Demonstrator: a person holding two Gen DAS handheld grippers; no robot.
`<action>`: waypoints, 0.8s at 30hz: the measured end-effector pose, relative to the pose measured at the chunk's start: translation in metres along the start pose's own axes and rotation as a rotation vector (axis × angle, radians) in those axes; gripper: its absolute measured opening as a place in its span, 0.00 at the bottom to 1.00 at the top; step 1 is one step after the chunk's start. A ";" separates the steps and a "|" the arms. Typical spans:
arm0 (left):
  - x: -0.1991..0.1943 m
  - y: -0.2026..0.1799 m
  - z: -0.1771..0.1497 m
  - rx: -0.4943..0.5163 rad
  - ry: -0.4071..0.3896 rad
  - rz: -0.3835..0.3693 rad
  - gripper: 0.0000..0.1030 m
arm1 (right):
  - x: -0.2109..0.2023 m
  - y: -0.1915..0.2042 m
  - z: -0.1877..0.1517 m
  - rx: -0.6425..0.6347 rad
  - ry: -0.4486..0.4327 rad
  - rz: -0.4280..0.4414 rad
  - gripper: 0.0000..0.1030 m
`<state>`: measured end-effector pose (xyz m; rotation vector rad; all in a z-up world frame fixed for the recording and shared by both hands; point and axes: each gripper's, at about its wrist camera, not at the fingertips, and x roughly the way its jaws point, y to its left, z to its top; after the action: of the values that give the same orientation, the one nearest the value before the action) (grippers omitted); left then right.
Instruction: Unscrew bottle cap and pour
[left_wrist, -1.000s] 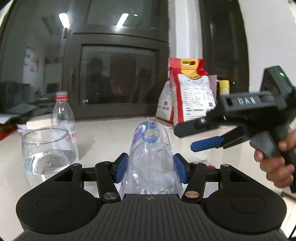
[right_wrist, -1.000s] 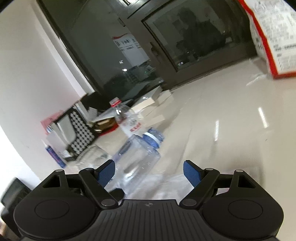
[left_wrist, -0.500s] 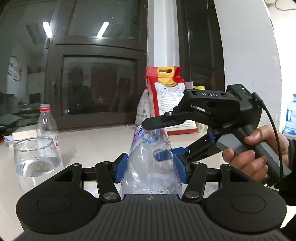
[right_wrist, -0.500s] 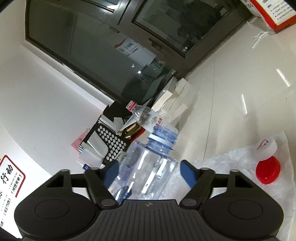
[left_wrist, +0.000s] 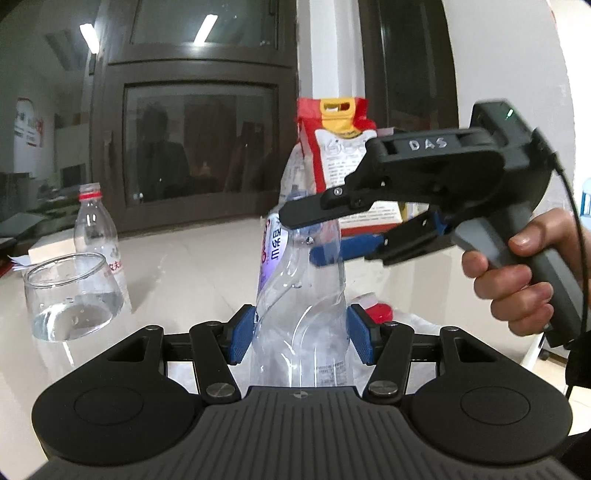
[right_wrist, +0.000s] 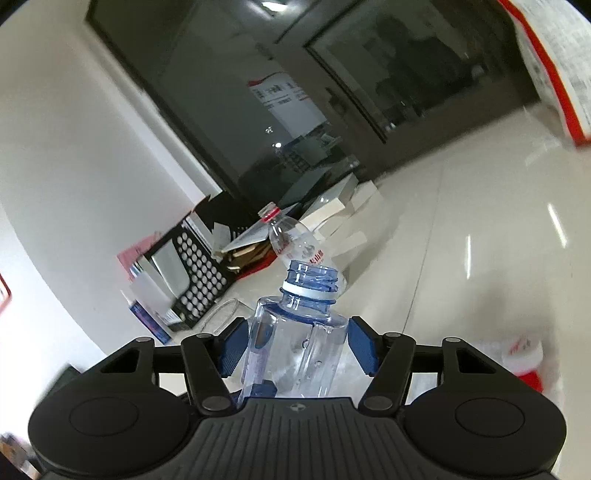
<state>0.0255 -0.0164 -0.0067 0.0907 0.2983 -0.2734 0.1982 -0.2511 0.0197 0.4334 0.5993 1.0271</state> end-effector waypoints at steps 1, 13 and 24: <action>0.001 0.001 0.001 0.000 0.001 0.001 0.56 | 0.000 0.006 0.001 -0.028 -0.003 -0.009 0.61; 0.027 0.021 0.021 -0.001 0.033 0.121 0.56 | 0.022 0.067 0.014 -0.360 -0.029 -0.108 0.58; 0.052 0.030 0.020 -0.029 0.048 0.201 0.57 | 0.050 0.087 0.010 -0.536 -0.021 -0.177 0.58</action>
<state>0.0874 -0.0036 -0.0015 0.0981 0.3378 -0.0677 0.1668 -0.1675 0.0663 -0.0798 0.3159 0.9664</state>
